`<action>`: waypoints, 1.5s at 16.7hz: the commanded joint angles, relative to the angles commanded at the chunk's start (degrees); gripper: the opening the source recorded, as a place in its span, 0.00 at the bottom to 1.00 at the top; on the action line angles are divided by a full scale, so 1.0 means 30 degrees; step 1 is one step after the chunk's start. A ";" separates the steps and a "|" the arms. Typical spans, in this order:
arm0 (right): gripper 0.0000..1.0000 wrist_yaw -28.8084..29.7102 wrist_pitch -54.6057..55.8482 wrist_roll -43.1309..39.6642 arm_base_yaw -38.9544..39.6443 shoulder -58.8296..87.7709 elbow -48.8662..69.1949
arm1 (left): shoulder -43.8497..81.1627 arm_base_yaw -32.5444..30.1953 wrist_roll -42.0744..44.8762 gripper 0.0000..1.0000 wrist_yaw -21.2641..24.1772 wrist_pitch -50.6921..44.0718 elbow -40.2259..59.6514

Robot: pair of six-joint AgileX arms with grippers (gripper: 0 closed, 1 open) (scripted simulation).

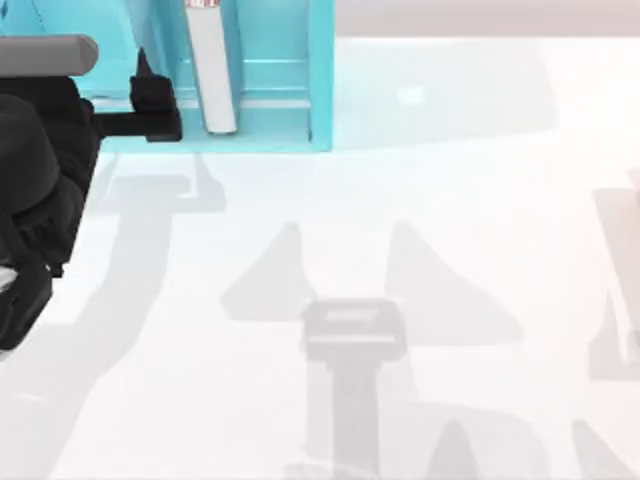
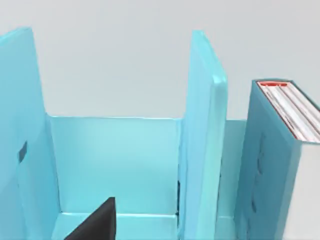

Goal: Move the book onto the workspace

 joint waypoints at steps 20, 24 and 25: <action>1.00 0.0000 0.0000 0.0000 0.0000 0.0000 0.0000 | 1.3080 -0.2166 -0.0144 1.00 -0.1372 0.4870 0.6720; 1.00 0.0000 0.0000 0.0000 0.0000 0.0000 0.0000 | 1.5087 -0.1541 -0.0072 1.00 -0.0724 0.3182 1.0479; 1.00 0.0000 0.0000 0.0000 0.0000 0.0000 0.0000 | 1.5536 -0.1383 -0.0057 1.00 -0.0563 0.2764 1.1356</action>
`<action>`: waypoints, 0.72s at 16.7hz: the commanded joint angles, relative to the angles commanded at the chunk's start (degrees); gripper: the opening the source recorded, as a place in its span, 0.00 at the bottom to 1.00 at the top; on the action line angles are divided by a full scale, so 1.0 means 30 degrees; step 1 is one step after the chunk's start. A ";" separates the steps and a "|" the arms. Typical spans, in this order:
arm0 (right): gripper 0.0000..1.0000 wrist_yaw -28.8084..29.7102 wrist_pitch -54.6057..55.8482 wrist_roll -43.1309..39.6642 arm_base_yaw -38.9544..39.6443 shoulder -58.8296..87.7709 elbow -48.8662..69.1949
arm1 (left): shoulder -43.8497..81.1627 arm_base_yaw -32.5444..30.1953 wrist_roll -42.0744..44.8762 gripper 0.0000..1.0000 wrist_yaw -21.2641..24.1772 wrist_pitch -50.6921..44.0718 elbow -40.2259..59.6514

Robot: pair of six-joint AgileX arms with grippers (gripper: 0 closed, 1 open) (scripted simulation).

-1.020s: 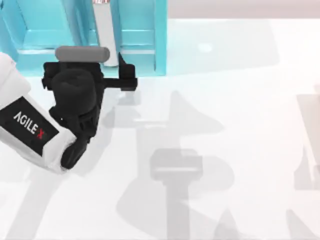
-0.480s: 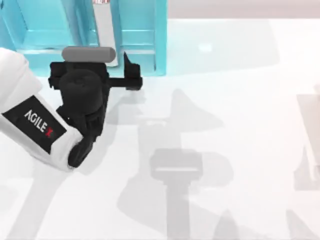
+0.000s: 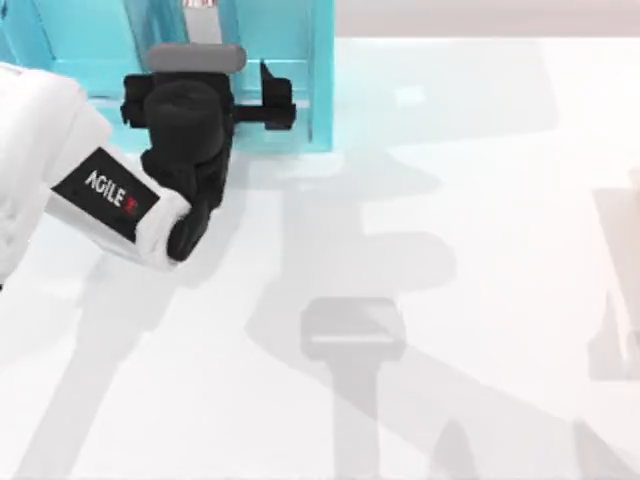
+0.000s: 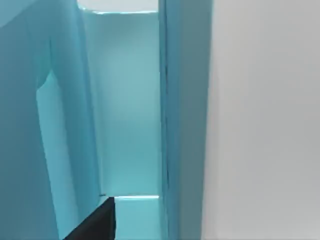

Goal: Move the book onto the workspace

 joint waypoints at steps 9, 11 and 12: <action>1.00 0.0000 0.0000 0.0000 0.0000 0.0000 0.0000 | 0.0968 0.0392 0.0022 0.92 0.0403 -0.0985 0.1922; 1.00 0.0000 0.0000 0.0000 0.0000 0.0000 0.0000 | 0.0968 0.0392 0.0022 0.77 0.0403 -0.0985 0.1922; 1.00 0.0000 0.0000 0.0000 0.0000 0.0000 0.0000 | 0.0968 0.0392 0.0022 0.70 0.0403 -0.0985 0.1922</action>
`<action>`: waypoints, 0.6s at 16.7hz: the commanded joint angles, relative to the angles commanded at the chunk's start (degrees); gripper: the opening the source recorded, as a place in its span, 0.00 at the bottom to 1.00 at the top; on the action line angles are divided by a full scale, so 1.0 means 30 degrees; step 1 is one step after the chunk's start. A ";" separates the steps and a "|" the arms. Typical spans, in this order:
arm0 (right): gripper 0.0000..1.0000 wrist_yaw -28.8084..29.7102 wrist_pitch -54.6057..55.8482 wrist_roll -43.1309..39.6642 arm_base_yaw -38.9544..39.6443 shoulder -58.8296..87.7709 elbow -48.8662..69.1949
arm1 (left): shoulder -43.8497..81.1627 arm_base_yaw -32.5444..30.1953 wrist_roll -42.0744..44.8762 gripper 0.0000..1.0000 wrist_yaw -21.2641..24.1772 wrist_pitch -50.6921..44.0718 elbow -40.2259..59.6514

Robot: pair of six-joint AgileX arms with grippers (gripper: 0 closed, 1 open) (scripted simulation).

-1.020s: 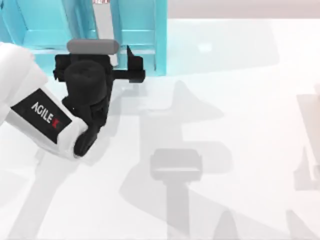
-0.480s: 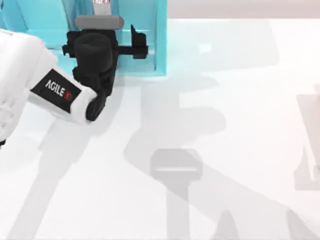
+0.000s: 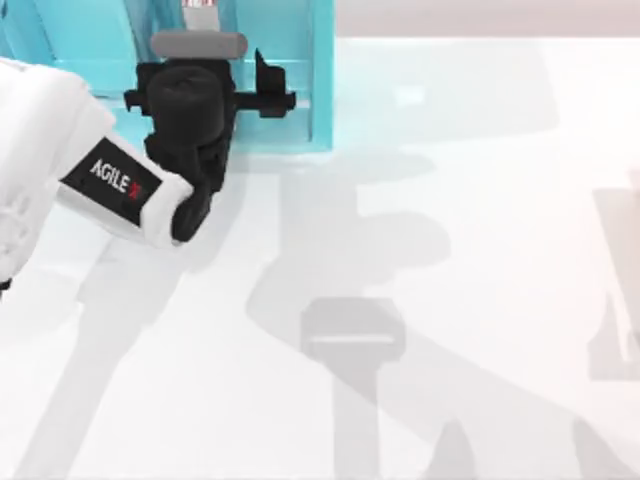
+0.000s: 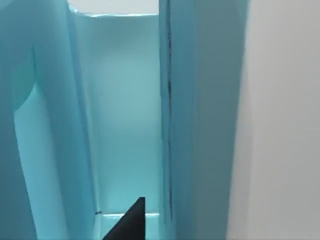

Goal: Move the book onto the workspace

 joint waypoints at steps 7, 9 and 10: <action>1.00 0.0000 0.0000 0.0000 0.0000 0.0000 0.0000 | 0.0000 0.0000 0.0000 0.17 0.0000 0.0000 0.0000; 1.00 0.0000 0.0000 0.0000 0.0000 0.0000 0.0000 | 0.0000 0.0000 0.0000 0.02 0.0000 0.0000 0.0000; 1.00 0.0000 0.0000 0.0000 0.0000 0.0000 0.0000 | 0.0000 0.0000 0.0000 0.00 0.0000 0.0000 0.0000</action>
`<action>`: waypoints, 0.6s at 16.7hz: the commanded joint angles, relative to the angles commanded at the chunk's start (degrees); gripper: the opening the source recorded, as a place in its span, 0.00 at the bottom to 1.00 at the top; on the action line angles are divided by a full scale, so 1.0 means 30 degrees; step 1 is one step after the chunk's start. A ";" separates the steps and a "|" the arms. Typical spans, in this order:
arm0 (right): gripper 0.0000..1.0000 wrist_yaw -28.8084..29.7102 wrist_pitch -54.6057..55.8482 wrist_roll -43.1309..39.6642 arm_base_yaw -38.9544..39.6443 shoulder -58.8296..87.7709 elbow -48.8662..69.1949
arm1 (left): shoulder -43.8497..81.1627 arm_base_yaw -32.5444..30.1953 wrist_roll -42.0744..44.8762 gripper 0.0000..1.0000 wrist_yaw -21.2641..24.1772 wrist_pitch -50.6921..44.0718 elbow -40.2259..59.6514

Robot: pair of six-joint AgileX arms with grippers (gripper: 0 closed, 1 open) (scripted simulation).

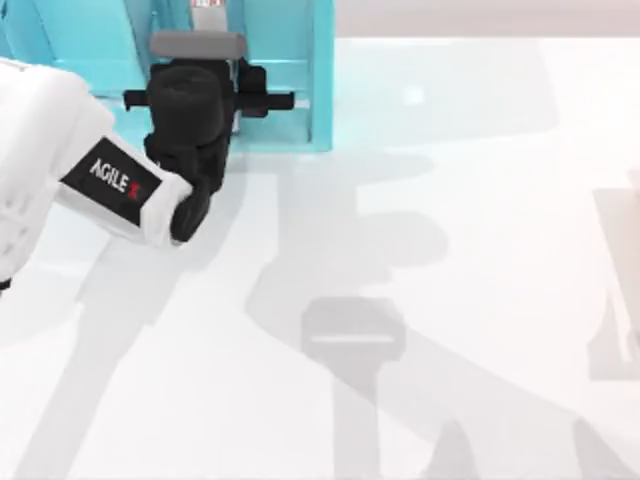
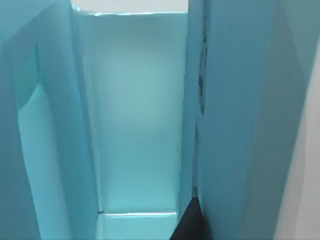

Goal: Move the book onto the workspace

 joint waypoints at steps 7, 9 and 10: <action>1.00 0.0000 0.0000 0.0000 0.0000 0.0000 0.0000 | 0.0000 0.0000 0.0000 0.00 0.0000 0.0000 0.0000; 1.00 0.0000 0.0000 0.0000 0.0000 0.0000 0.0000 | -0.0069 -0.0102 0.0017 0.00 -0.0009 -0.0024 -0.0023; 1.00 0.0000 0.0000 0.0000 0.0000 0.0000 0.0000 | -0.0286 -0.0158 0.0020 0.00 -0.0069 -0.0147 -0.0110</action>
